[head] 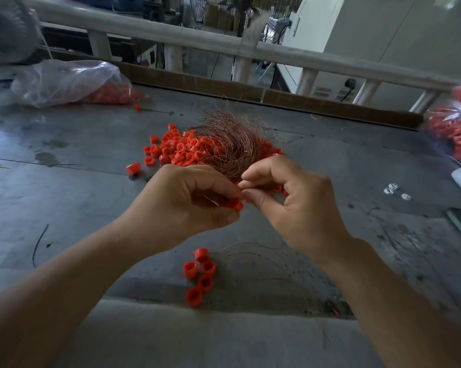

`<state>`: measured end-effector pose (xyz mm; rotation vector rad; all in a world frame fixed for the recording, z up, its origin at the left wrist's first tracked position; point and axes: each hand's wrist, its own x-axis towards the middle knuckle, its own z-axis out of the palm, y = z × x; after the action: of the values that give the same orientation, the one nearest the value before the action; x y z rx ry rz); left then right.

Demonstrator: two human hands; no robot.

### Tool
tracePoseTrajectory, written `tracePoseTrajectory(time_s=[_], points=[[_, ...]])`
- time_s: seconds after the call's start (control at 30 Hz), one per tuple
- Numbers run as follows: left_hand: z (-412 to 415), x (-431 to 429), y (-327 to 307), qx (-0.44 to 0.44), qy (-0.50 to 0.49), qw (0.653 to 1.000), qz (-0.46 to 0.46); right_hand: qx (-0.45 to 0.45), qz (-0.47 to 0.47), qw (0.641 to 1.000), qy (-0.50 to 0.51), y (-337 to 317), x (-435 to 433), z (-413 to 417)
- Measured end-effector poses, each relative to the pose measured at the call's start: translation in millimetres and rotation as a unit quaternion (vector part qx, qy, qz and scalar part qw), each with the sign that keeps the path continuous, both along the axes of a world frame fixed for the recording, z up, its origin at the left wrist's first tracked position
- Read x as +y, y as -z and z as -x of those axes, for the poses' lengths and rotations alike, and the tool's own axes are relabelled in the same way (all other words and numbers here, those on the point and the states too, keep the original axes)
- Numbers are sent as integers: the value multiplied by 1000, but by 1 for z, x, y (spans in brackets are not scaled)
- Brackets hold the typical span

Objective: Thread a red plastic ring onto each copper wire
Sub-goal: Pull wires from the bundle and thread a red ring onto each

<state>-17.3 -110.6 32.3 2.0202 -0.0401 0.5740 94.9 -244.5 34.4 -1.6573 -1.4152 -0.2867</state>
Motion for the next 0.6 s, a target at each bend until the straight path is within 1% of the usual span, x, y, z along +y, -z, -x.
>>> tracePoseTrajectory(time_s=[0.13, 0.23, 0.3, 0.37, 0.47, 0.6], points=[[-1, 2, 2, 11, -14, 999, 47, 9, 5, 1000, 10, -1, -2, -3], [-1, 2, 3, 13, -12, 997, 71, -32, 18, 998, 48, -5, -5, -6], [-1, 2, 4, 1, -14, 992, 122, -40, 17, 996, 76, -9, -7, -10], [-2, 3, 4, -15, -13, 987, 158, -25, -6, 995, 96, -13, -12, -15], [-3, 2, 2, -22, -18, 985, 171, 2, -43, 994, 97, -19, -17, -17], [-3, -1, 2, -19, -6, 983, 182, -9, -42, 996, 80, -19, -15, -7]])
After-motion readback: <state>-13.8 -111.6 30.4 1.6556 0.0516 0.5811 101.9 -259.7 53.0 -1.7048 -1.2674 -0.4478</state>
